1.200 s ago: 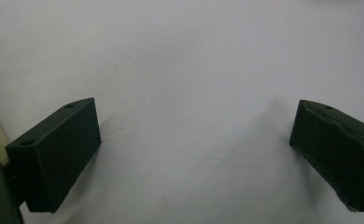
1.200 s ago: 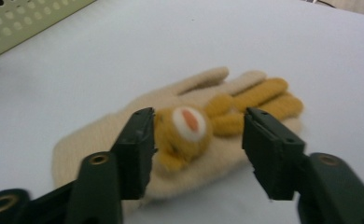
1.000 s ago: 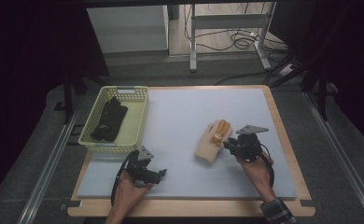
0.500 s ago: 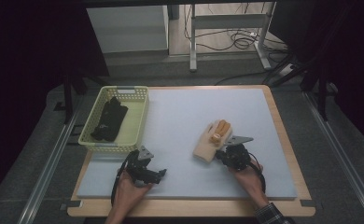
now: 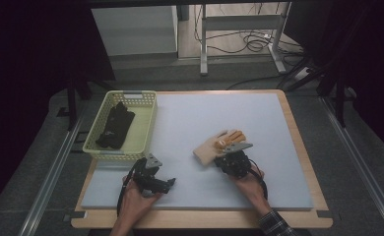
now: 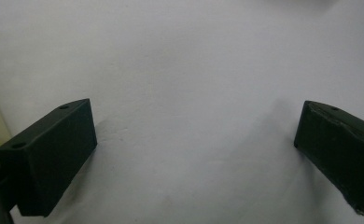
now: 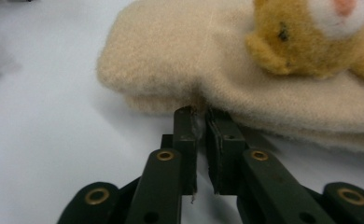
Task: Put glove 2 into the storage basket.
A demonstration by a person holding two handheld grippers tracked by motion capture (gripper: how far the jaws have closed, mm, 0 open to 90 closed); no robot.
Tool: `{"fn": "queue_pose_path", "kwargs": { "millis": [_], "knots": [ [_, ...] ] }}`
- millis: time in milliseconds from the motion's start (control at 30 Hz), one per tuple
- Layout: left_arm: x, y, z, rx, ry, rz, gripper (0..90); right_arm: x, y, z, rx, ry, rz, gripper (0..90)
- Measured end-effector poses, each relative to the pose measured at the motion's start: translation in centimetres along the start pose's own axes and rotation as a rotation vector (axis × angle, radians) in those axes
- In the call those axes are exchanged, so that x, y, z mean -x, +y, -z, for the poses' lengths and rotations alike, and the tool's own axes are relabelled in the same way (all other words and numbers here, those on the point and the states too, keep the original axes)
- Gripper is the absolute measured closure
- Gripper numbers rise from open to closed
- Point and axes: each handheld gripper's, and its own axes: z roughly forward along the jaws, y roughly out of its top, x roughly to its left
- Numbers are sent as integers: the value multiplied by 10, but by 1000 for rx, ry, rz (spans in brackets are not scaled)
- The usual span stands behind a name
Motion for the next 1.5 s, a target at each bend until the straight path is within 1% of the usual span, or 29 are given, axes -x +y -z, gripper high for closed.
{"fn": "queue_pose_path", "kwargs": {
  "millis": [167,267,367,500,600,633,700,733,767,900,1000,1133,1200,1300,1367,1500],
  "knots": [
    [0,0,0,-2,-3,3,0,3,-4,7,8,-13,0,758],
    [0,0,0,-4,-3,9,2,9,-8,13,10,-34,-10,744],
    [0,0,0,-2,-2,12,2,18,-12,20,13,-57,-26,744],
    [0,0,0,-3,-2,13,2,38,-15,28,12,-113,-72,755],
    [0,0,0,-4,-3,12,2,57,-15,27,5,-156,-112,762],
    [0,0,0,-3,-3,13,2,63,-14,26,3,-163,-126,768],
    [0,0,0,-2,-4,16,3,73,-11,23,16,-158,-158,769],
    [0,0,0,-2,-4,17,4,76,-9,20,17,-159,-164,769],
    [0,0,0,-2,-4,17,5,79,-5,16,18,-158,-160,771],
    [0,0,0,-2,-4,17,5,80,3,7,21,-151,-166,775],
    [-1,0,0,-2,-5,17,6,77,10,-2,23,-146,-149,775],
    [-1,0,0,0,-5,18,7,72,13,-6,13,-144,-116,771],
    [-1,0,1,-2,-5,16,9,72,12,-2,9,-141,-112,739],
    [-1,1,1,-4,-6,18,11,73,5,8,18,-158,-104,698],
    [-1,1,1,-5,-5,18,13,75,-2,18,28,-166,-117,655],
    [-1,1,2,-4,-6,9,22,78,-15,31,30,-180,-122,578]
  ]
}}
